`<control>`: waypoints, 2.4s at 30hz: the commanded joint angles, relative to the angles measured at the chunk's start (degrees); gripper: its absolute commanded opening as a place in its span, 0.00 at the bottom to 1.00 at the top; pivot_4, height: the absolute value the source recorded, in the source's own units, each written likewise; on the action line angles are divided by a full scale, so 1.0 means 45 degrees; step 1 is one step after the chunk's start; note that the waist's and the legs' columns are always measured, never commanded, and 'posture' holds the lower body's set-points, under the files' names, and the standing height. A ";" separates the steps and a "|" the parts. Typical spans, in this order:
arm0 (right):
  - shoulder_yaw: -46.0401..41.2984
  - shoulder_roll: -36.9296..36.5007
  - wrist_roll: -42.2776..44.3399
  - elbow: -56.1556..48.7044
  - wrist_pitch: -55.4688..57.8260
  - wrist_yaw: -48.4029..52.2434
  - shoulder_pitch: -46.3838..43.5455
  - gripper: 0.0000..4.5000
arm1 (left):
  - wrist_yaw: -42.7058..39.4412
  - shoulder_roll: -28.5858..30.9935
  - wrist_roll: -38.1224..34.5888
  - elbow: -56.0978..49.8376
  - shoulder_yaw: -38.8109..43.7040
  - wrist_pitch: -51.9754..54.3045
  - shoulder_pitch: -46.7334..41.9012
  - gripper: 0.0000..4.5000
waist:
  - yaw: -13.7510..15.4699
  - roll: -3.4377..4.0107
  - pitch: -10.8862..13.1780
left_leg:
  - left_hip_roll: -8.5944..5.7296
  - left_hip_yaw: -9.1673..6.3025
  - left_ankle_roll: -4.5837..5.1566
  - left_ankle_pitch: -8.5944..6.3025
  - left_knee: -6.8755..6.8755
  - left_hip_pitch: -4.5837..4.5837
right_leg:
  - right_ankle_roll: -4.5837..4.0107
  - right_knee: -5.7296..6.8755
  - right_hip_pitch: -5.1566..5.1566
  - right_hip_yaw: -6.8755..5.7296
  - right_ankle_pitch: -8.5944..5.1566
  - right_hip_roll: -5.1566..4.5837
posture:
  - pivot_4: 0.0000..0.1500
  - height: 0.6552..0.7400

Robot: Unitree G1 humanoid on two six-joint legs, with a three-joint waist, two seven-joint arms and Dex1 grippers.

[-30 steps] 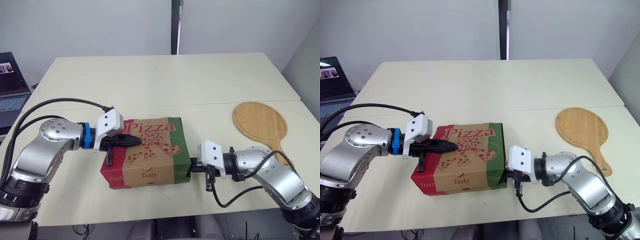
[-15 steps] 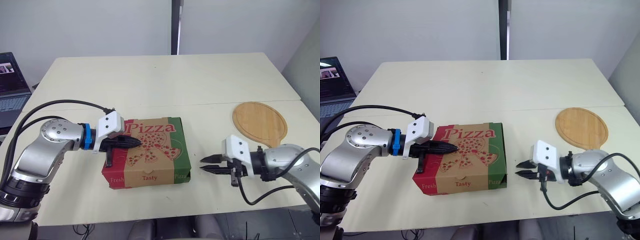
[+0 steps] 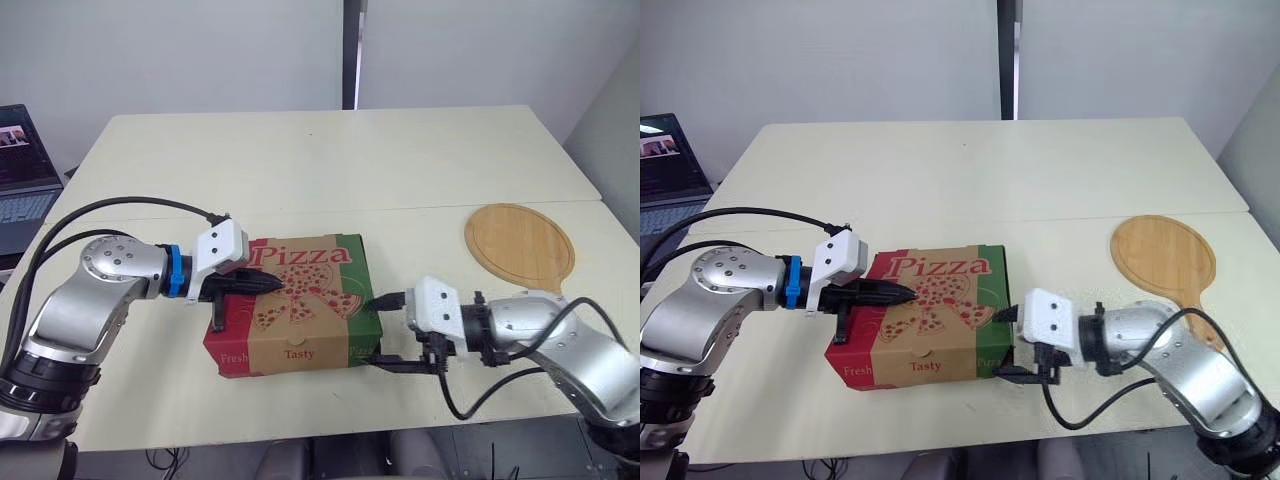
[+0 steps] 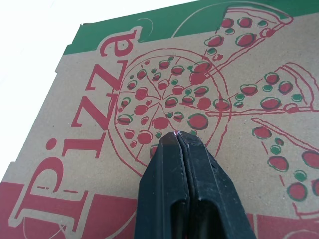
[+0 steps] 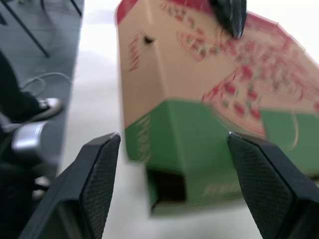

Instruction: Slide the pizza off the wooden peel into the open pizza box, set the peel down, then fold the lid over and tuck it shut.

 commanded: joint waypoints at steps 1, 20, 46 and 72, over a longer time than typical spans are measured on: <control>-0.0067 0.0311 -0.0371 0.0137 -0.0430 -0.0167 -0.0405 0.82 | -0.0156 0.0127 -0.0314 -0.0464 0.0342 0.0097 0.0062 0.00 | 0.0013 0.0000 0.0000 | 0.0000 -0.0001 0.0000 0.0000 0.0000 -0.0002 | 0.0000 -0.0002 0.0000 0.0000 0.0000 0.0000 | 1.00 1.00; 0.0652 0.0861 -0.1650 0.0316 -0.0310 -0.0521 -0.0465 0.82 | -0.0675 0.0703 0.0053 -0.1758 -0.0238 -0.0099 0.0442 0.00 | 0.0005 0.0000 0.0000 | 0.0000 -0.0002 0.0002 -0.0001 0.0002 0.0001 | -0.0003 0.0009 -0.0001 0.0000 -0.0002 -0.0001 | 1.00 1.00; -0.0957 0.1338 0.0632 -0.0036 0.1000 -0.0889 -0.0060 0.78 | -0.0511 0.0503 0.0891 -0.0806 -0.0482 -0.1428 0.0777 0.00 | -0.0032 0.0000 0.0000 | 0.0006 0.0008 0.0006 -0.0002 -0.0002 0.0038 | -0.0009 0.0035 0.0013 0.0008 -0.0008 0.0005 | 1.00 1.00; 0.2203 0.3078 -0.1924 0.3029 -0.1462 0.0418 -0.1973 0.01 | -0.1237 0.2741 -0.0783 -0.0924 0.4939 -0.0066 0.5574 0.00 | 0.0024 0.0002 0.0006 | 0.0011 0.0001 0.0003 -0.0002 -0.0025 0.0051 | -0.0027 0.0038 0.0012 0.0000 -0.0020 0.0007 | 1.00 1.00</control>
